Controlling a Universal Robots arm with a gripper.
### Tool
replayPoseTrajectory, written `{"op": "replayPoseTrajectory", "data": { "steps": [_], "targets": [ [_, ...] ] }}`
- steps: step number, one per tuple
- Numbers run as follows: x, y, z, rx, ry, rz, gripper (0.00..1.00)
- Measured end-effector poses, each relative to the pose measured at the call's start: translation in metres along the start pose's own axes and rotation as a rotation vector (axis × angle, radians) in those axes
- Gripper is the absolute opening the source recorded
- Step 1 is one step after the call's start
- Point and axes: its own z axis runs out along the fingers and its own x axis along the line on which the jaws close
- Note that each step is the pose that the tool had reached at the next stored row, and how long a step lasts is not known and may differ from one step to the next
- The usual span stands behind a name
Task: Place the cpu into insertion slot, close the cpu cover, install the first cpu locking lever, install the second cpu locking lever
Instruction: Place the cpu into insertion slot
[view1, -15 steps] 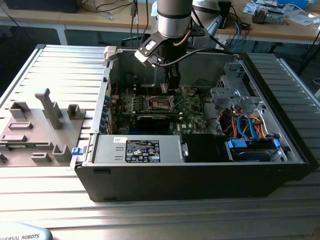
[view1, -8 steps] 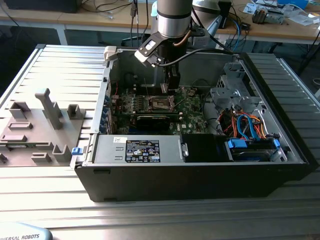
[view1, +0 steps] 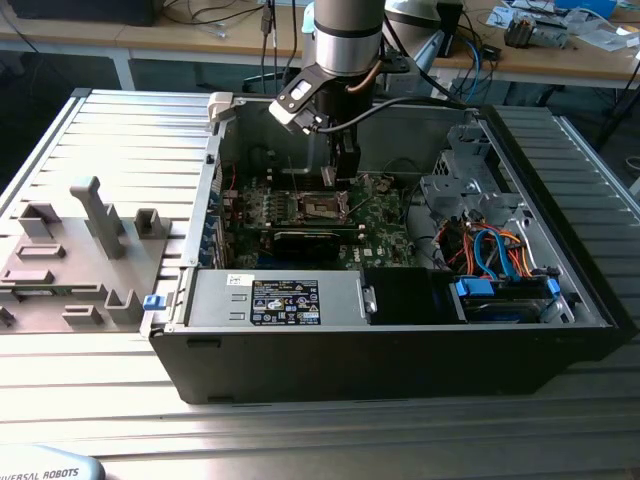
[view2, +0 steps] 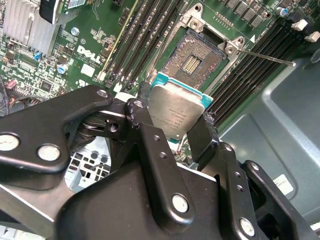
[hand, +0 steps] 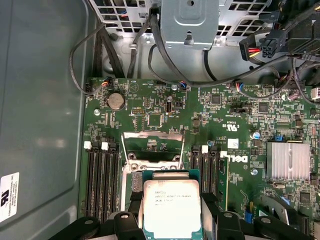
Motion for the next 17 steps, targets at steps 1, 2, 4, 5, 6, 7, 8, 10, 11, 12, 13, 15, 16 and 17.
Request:
{"op": "replayPoseTrajectory", "data": {
  "steps": [1,2,4,5,6,7,8,10,11,12,13,15,16,17],
  "targets": [
    [0.0,0.0,0.0,0.0,0.0,0.0,0.54],
    [0.0,0.0,0.0,0.0,-0.0001,0.001,0.54],
    [0.0,0.0,0.0,0.0,-0.0002,0.002,0.54],
    [0.0,0.0,0.0001,-0.0001,-0.0001,0.003,0.54],
    [0.0,0.0,0.0001,-0.0001,-0.0003,0.003,0.54],
    [0.0,0.0,0.0001,-0.0001,-0.0003,0.004,0.54],
    [0.0,0.0,0.0001,0.0,-0.0003,0.004,0.54],
    [0.0,0.0,0.0001,-0.0001,-0.0003,0.005,0.54],
    [0.0,0.0,0.0001,-0.0001,-0.0004,0.006,0.54],
    [0.0,0.0,0.0002,0.0,-0.0004,0.006,0.54],
    [0.0,0.0,0.0002,-0.0001,-0.0004,0.007,0.54],
    [0.0,0.0,0.0002,-0.0001,-0.0005,0.008,0.54],
    [0.0,0.0,0.0003,-0.0001,-0.0005,0.008,0.54],
    [0.0,0.0,0.0003,-0.0001,-0.0006,0.009,0.54]
  ]
}}
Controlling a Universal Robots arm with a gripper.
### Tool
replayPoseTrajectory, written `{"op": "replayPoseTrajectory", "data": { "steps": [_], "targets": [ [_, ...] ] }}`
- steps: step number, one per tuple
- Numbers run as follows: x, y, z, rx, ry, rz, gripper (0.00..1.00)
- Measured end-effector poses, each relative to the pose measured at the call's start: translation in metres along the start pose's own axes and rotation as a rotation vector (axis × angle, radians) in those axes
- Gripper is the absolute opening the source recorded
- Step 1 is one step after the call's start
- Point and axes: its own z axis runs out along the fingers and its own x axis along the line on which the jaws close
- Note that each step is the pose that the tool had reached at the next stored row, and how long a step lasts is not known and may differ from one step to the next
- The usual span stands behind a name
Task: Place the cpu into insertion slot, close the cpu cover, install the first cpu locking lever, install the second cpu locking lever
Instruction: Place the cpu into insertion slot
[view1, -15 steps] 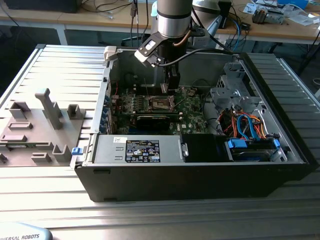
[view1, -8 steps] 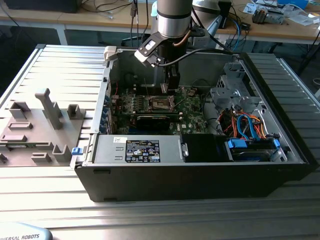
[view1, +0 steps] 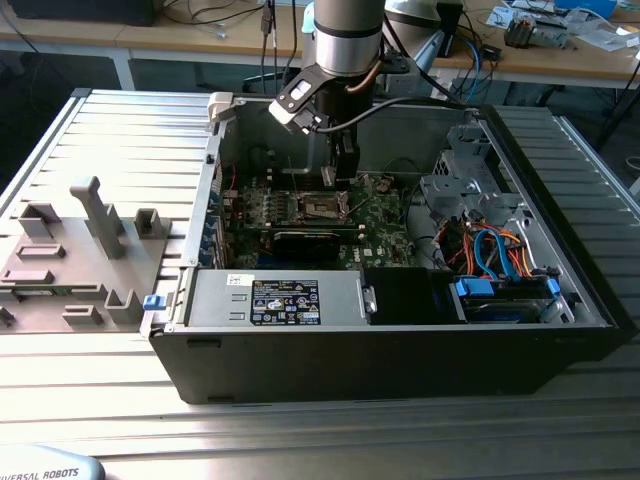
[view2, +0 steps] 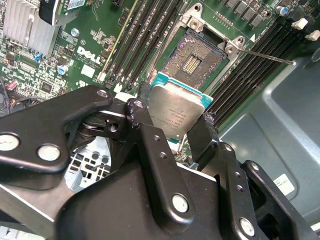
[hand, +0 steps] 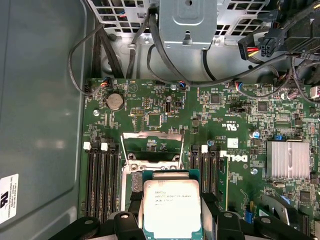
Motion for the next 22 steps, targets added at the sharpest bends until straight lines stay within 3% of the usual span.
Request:
{"op": "replayPoseTrajectory", "data": {
  "steps": [22],
  "targets": [
    [0.0,0.0,0.0007,-0.0002,-0.0008,0.012,0.54]
  ]
}}
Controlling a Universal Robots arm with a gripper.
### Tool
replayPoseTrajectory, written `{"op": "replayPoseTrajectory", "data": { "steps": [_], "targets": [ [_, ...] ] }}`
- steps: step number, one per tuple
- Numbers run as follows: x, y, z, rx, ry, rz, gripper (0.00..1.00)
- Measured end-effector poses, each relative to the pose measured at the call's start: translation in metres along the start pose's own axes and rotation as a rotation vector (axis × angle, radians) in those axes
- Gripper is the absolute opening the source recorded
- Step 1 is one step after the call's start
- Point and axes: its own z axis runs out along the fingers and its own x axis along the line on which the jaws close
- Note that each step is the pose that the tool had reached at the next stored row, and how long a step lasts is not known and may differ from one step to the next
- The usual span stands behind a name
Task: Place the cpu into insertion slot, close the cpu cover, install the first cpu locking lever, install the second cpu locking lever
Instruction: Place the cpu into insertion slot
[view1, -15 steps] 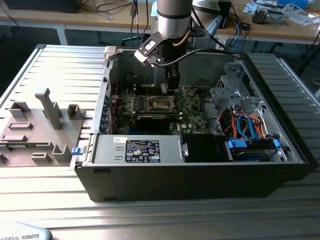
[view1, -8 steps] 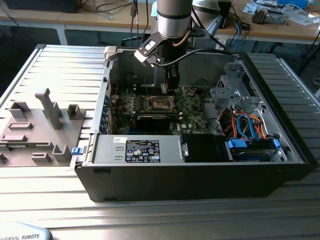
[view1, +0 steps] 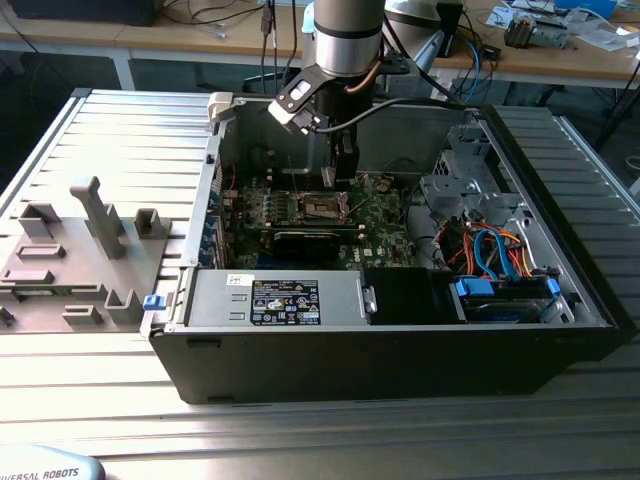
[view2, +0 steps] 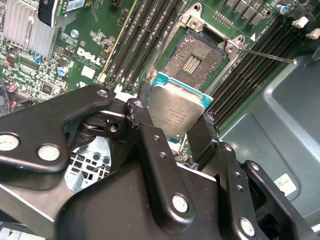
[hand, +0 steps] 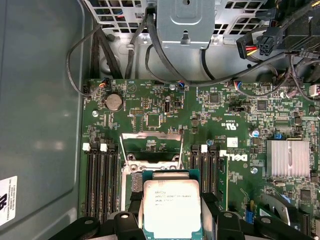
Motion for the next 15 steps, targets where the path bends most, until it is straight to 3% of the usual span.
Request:
{"op": "replayPoseTrajectory", "data": {
  "steps": [15],
  "targets": [
    [0.0,0.0,0.0003,-0.0001,-0.0006,0.009,0.54]
  ]
}}
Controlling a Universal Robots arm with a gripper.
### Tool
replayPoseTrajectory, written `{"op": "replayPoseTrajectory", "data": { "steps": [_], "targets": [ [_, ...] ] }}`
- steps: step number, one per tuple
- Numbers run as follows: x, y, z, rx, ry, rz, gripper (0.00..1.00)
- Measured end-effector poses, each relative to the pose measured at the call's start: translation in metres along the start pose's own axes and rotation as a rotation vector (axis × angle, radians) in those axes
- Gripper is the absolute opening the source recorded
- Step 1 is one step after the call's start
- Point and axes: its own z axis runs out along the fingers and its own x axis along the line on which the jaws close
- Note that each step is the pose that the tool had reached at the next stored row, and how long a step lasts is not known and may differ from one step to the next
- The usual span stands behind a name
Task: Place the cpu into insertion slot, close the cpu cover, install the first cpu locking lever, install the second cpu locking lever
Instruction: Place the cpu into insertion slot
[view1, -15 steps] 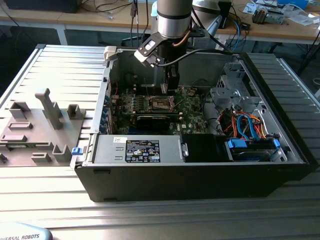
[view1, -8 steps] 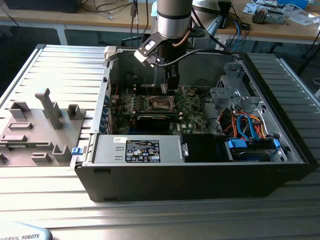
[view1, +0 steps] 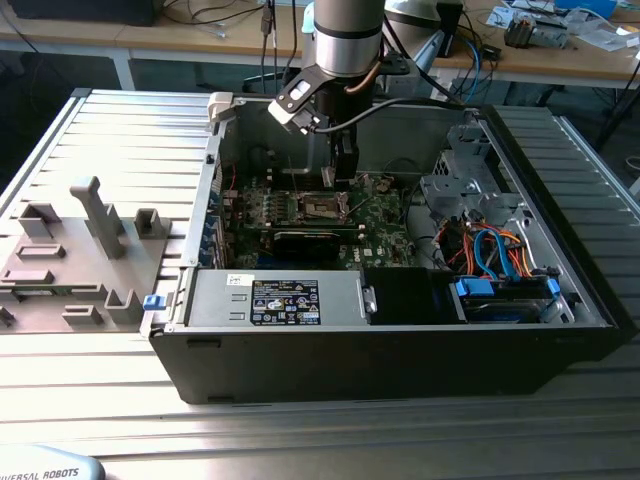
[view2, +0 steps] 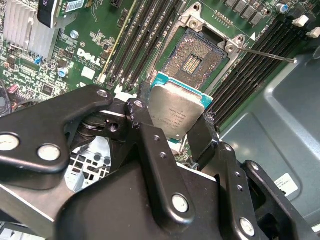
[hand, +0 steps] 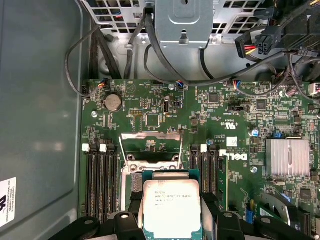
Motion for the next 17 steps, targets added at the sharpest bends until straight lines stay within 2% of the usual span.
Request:
{"op": "replayPoseTrajectory", "data": {
  "steps": [17],
  "targets": [
    [0.0,0.0,0.0002,-0.0001,-0.0007,0.009,0.54]
  ]
}}
